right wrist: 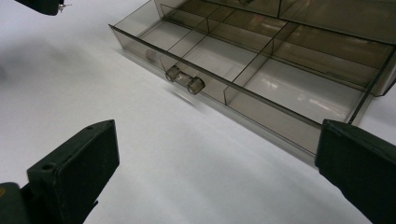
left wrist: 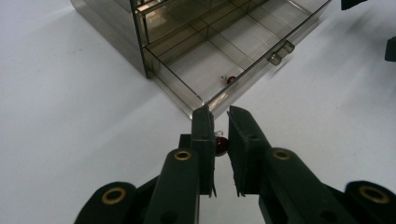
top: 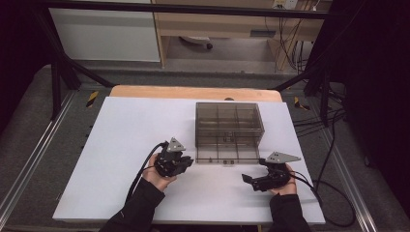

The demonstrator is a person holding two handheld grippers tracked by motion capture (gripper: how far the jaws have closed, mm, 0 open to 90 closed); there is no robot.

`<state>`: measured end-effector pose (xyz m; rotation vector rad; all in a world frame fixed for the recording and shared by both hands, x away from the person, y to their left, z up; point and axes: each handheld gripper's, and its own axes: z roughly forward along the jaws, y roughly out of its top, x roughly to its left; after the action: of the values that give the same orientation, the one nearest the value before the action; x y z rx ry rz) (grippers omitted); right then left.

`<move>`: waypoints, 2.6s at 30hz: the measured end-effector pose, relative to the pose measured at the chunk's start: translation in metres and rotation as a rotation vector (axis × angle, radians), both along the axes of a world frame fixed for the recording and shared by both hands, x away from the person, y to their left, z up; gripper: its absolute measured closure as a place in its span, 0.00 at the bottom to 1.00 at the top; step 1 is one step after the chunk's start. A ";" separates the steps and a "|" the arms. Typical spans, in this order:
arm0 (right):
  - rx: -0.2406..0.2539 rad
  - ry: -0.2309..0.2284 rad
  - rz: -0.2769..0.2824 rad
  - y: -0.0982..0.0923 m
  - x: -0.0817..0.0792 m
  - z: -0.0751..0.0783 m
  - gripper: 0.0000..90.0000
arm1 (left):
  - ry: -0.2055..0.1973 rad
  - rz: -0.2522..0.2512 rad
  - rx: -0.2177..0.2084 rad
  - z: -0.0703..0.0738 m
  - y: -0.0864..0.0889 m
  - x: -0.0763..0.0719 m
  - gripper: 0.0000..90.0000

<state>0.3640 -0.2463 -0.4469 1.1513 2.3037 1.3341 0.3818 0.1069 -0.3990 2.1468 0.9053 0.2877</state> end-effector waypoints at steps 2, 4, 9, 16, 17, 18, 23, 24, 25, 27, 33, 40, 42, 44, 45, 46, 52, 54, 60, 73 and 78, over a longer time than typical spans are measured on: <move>0.000 0.000 0.000 0.000 0.000 0.000 0.01 | -0.002 -0.003 0.005 0.001 -0.002 0.001 0.89; 0.001 0.000 0.000 0.000 0.000 0.000 0.01 | -0.004 -0.005 0.008 0.001 -0.004 0.002 0.89; 0.000 0.001 0.001 0.000 0.000 0.000 0.01 | -0.001 -0.004 0.005 0.003 -0.007 0.005 0.89; -0.001 0.001 0.001 0.000 0.000 0.000 0.01 | 0.003 -0.008 0.003 0.005 -0.013 0.010 0.89; 0.001 0.001 0.001 0.000 0.000 0.000 0.01 | 0.002 -0.008 0.002 0.006 -0.014 0.010 0.89; 0.001 0.001 0.001 0.000 0.000 0.000 0.01 | 0.004 -0.007 0.002 0.006 -0.015 0.011 0.89; -0.002 -0.001 0.002 0.000 0.000 0.000 0.01 | 0.001 -0.008 -0.003 0.008 -0.019 0.014 0.89; 0.001 0.003 0.001 0.000 0.000 0.000 0.01 | 0.000 -0.009 0.000 0.009 -0.020 0.015 0.89; 0.000 -0.001 0.002 0.000 0.000 0.000 0.01 | -0.004 -0.008 0.004 0.010 -0.022 0.015 0.89; 0.000 0.001 0.001 0.000 0.000 0.000 0.01 | -0.005 -0.008 0.000 0.011 -0.023 0.016 0.89; -0.001 -0.001 0.003 0.000 0.000 0.000 0.01 | -0.010 -0.008 -0.001 0.014 -0.026 0.020 0.89; -0.003 0.002 0.005 0.000 0.000 -0.001 0.01 | -0.012 0.002 -0.004 0.016 -0.028 0.026 0.89; 0.001 0.002 0.004 0.000 0.000 -0.001 0.01 | -0.013 0.003 -0.005 0.016 -0.029 0.028 0.89; 0.002 0.001 0.005 0.000 0.000 -0.001 0.01 | -0.013 0.003 -0.004 0.016 -0.030 0.029 0.89; 0.002 0.001 0.005 0.001 0.000 -0.001 0.01 | -0.011 0.006 -0.006 0.016 -0.030 0.030 0.89; 0.000 0.000 0.006 0.000 0.000 -0.001 0.01 | -0.013 0.008 -0.007 0.015 -0.031 0.031 0.89; 0.003 -0.001 0.006 0.000 0.000 0.000 0.01 | -0.013 0.013 0.002 0.014 -0.035 0.035 0.89; 0.002 -0.001 0.006 0.000 0.000 -0.001 0.01 | -0.011 0.018 -0.001 0.012 -0.037 0.037 0.89; 0.002 -0.002 0.005 0.000 0.000 0.000 0.01 | -0.006 0.023 0.003 0.008 -0.040 0.041 0.89; 0.000 -0.002 0.006 0.000 0.000 -0.001 0.01 | 0.005 0.018 0.017 -0.004 -0.048 0.048 0.88; 0.002 -0.001 0.004 0.000 0.000 0.000 0.01 | 0.013 0.018 0.019 -0.009 -0.051 0.049 0.88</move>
<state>0.3642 -0.2462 -0.4473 1.1465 2.3060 1.3380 0.4312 0.0558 -0.4078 2.1613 0.9336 0.2931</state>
